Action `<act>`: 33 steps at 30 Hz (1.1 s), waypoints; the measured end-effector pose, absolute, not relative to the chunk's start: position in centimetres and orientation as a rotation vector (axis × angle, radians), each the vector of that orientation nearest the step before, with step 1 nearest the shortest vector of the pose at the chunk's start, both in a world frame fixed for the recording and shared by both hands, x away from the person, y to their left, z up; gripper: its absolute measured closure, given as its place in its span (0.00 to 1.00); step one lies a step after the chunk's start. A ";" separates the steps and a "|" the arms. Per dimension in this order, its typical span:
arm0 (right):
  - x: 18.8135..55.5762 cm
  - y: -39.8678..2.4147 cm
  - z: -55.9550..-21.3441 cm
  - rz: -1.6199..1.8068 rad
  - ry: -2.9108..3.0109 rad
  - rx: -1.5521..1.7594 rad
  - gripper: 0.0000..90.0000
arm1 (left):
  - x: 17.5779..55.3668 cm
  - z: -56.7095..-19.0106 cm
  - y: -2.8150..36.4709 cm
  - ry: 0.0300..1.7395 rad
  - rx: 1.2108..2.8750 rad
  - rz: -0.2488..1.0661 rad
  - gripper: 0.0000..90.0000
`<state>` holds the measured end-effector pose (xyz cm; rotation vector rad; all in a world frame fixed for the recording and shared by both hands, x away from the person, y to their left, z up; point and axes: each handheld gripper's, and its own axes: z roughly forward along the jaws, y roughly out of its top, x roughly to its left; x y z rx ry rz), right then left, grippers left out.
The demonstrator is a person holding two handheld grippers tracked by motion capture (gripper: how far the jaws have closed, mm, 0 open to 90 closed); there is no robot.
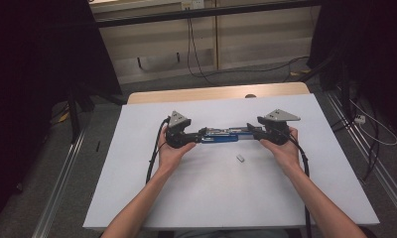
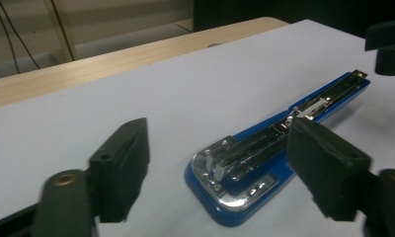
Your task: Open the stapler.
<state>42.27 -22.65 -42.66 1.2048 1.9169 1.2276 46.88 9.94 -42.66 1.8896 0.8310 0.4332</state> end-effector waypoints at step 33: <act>39.4 -24.1 -42.1 1.229 1.917 1.252 0.08 | 40.8 -42.4 16.1 0.860 1.875 0.497 0.04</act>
